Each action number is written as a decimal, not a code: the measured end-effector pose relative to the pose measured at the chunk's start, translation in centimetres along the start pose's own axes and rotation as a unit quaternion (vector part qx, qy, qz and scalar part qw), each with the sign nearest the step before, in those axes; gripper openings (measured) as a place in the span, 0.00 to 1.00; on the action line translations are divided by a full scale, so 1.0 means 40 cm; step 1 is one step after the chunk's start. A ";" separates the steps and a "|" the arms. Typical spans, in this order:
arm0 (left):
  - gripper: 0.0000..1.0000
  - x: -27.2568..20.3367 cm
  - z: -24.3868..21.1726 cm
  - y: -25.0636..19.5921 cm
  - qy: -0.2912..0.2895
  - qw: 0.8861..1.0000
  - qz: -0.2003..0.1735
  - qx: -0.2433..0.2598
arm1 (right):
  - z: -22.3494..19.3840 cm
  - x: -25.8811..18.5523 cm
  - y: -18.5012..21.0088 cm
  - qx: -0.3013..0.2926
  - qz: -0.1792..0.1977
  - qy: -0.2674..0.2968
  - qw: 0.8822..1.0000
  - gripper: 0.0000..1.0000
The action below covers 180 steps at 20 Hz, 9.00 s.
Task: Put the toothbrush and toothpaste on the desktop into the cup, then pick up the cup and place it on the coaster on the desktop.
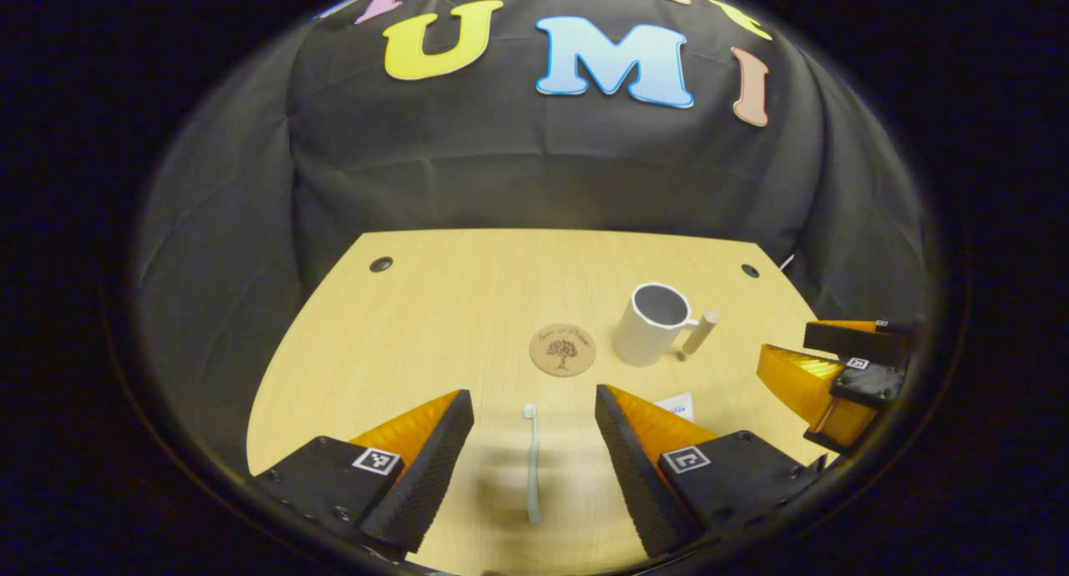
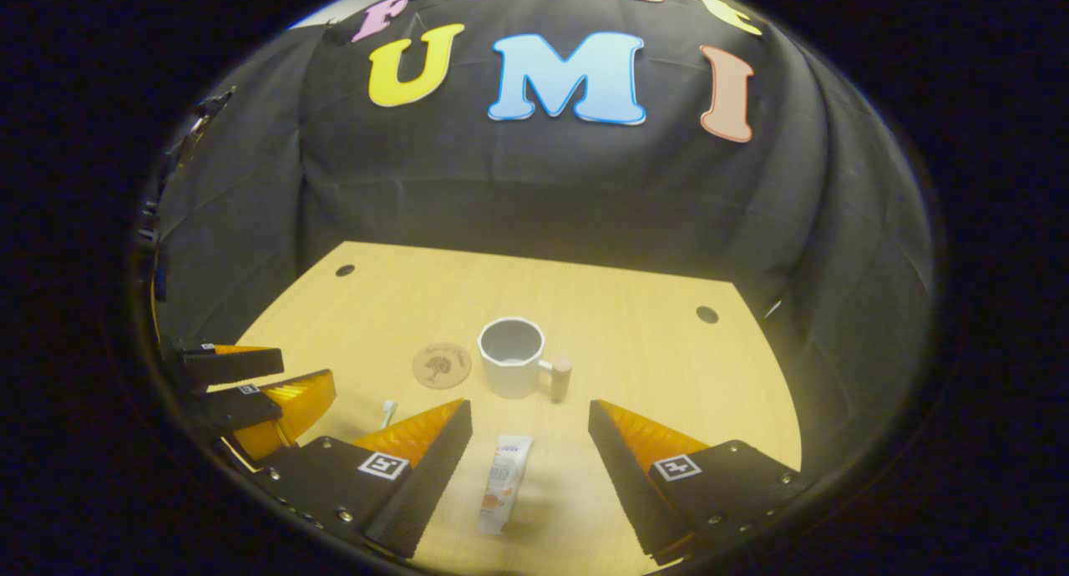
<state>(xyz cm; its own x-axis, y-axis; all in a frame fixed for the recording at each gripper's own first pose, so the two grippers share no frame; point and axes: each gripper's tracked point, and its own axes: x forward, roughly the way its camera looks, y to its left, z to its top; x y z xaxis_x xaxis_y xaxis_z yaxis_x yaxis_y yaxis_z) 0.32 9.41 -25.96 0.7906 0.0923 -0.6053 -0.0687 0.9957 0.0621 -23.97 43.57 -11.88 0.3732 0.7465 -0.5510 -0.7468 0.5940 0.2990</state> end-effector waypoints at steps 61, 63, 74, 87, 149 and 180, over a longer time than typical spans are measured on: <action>0.09 0.192 -0.229 0.050 0.178 0.983 0.032 0.017 | -0.412 0.202 0.022 0.079 0.016 0.288 0.954 0.25; 0.08 0.196 -0.205 0.049 0.160 0.986 0.034 0.030 | -0.386 0.194 0.029 0.092 0.024 0.271 0.958 0.25; 0.08 0.144 -0.040 0.027 0.060 0.997 0.027 0.050 | -0.118 0.146 0.024 0.120 0.055 0.144 0.981 0.25; 0.08 0.033 0.160 0.015 -0.045 0.998 0.030 0.030 | 0.207 0.179 -0.006 0.163 0.073 -0.013 0.984 0.25; 0.08 0.037 0.425 -0.288 -0.180 0.974 -0.041 0.129 | 0.258 0.268 -0.185 0.227 0.056 -0.069 0.970 0.42; 0.08 0.374 0.477 -0.513 -0.196 0.968 -0.048 0.149 | 0.076 0.286 -0.396 0.225 0.022 0.021 0.974 0.42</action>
<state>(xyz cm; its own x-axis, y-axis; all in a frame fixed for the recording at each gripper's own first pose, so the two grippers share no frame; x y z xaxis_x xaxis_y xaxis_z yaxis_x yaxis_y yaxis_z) 25.18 -9.80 -21.14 0.9586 -0.0692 -0.2764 0.1497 0.9477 0.2819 -6.22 43.60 -20.55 0.3173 0.7667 -0.5581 -0.4415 0.6403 0.6286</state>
